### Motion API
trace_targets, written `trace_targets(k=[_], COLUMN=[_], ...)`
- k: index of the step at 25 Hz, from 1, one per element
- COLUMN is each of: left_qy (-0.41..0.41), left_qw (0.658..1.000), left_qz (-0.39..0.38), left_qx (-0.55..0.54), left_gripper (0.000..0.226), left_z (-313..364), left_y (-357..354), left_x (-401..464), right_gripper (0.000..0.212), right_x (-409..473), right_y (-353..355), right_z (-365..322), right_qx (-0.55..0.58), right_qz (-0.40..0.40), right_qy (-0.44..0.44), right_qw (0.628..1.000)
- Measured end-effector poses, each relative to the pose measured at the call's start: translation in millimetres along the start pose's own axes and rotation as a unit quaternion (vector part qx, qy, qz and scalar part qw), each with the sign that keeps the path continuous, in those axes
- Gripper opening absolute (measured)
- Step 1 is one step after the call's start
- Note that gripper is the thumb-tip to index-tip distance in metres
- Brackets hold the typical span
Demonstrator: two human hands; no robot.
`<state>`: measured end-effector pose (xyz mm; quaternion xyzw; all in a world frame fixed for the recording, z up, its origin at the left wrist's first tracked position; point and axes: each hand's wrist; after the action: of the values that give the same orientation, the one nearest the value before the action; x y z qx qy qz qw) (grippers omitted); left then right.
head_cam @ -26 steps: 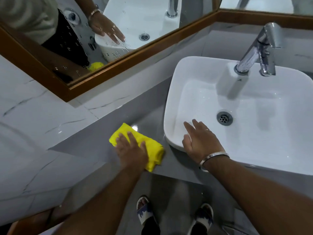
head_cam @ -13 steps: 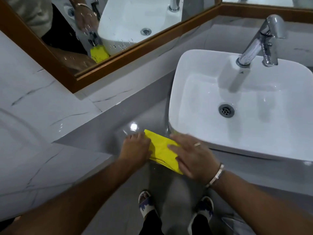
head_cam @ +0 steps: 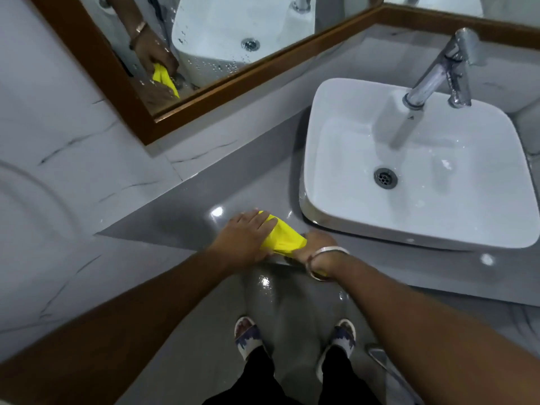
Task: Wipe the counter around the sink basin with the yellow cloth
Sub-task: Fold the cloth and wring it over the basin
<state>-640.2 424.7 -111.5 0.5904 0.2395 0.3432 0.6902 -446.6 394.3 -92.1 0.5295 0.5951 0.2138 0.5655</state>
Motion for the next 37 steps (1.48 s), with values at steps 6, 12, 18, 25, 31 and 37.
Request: trace_targets(k=[6,12,18,25,31,37], left_qy=[-0.067,-0.090,-0.155,-0.119,0.052,0.299], left_qw=[0.985,0.953,0.933,0.984,0.963,0.742], left_qz=[0.158,0.282,0.324,-0.085,-0.250,-0.349], left_qx=[-0.006,-0.066,0.006,0.104,-0.086,-0.488], left_gripper=[0.082,0.092,0.037,0.019,0.035,0.039], left_z=[17,100,177,216,204,210], left_y=[26,39,48,82,43,0], left_x=[-9,53,165,270,303,280], right_gripper=[0.009,0.038,0.064,0.027,0.011,0.014], right_x=[-36,-33,-2,61,113,138], right_y=[72,152,217,246,219,182], right_z=[14,66,152,212,207,229], right_qx=[0.420,0.463,0.345,0.205,-0.073,-0.232], right_qz=[-0.245,-0.356,-0.464,-0.466,-0.048,0.179], right_qy=[-0.188,-0.204,-0.107,-0.067,0.223,0.432], right_qw=[0.853,0.786,0.809,0.858,0.971,0.853])
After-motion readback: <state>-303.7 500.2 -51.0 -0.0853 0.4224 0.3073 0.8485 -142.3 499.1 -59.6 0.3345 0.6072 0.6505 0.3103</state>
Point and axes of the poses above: each hand's wrist, its own x-axis towards the middle knuckle, its own y-axis out of the back of the hand, z = x × y, and after that the axes turned 13 degrees about z, right-handed
